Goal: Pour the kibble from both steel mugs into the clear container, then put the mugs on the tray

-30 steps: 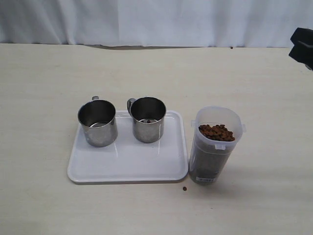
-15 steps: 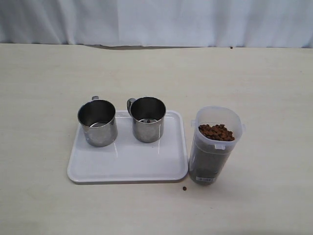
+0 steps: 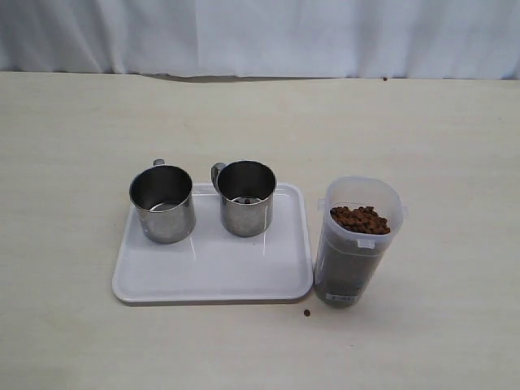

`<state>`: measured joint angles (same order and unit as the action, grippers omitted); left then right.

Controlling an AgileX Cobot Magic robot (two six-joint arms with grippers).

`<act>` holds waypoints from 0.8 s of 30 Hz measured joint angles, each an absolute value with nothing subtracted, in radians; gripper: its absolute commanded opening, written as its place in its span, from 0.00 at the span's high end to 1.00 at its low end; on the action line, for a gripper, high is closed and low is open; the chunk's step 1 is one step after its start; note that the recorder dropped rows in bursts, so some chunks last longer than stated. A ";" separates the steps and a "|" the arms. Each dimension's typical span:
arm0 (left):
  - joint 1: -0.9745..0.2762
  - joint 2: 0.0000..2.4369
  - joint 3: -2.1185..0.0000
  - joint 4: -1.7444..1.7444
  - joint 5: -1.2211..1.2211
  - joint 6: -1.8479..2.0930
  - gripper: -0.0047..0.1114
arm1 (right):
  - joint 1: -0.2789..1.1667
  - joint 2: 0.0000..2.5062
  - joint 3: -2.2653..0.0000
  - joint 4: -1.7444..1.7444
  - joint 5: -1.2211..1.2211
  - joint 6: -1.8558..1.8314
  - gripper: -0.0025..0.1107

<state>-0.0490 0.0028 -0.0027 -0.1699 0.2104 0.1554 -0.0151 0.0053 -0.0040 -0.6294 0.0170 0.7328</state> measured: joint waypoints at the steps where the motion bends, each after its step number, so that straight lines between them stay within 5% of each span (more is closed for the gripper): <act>1: -0.049 0.003 -0.003 -0.170 0.210 0.155 0.96 | -0.015 0.003 -0.004 -0.625 0.022 0.732 0.93; 13: -0.051 0.003 -0.003 -0.170 0.210 0.155 0.96 | -0.015 0.003 -0.004 -0.510 0.026 0.694 0.93; 24: -0.051 0.003 -0.003 -0.170 0.210 0.155 0.96 | -0.015 0.003 -0.004 -0.024 0.094 0.164 0.93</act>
